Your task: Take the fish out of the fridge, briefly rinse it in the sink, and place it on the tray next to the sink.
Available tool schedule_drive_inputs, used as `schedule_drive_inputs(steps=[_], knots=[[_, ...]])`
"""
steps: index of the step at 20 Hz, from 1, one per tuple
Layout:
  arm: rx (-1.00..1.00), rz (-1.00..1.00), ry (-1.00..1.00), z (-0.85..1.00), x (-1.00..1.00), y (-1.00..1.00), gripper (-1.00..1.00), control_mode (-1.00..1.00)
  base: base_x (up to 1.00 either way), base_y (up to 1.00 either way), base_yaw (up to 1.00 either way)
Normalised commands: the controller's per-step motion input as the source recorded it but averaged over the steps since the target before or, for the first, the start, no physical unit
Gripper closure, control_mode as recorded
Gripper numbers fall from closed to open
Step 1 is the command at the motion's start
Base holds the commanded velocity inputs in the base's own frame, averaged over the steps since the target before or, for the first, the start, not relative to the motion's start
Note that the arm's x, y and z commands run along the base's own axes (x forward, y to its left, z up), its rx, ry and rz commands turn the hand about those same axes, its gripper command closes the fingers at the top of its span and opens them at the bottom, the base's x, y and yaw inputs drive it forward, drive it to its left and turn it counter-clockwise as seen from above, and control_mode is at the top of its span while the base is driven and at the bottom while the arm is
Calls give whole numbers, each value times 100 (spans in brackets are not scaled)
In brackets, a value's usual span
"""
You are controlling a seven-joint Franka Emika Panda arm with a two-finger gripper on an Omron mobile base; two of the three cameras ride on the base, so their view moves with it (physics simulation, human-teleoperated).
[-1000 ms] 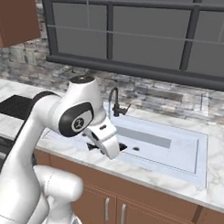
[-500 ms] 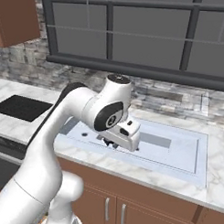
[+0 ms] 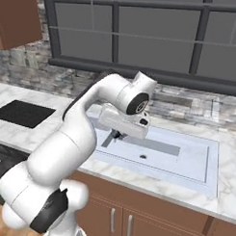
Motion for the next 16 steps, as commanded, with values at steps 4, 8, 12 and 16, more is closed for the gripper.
schedule_drive_inputs(steps=[4, 8, 12, 16], knots=[[25, 41, 10, -29, 65, 23, 100, -100, 0, 0, 0], [10, 5, 1, -6, 16, 7, 100, -100, 0, 0, 0], [0, 0, 0, -88, -13, -15, 100, -100, 0, 0, 0], [5, 0, -6, -59, -1, -15, 100, -100, 0, 0, 0]])
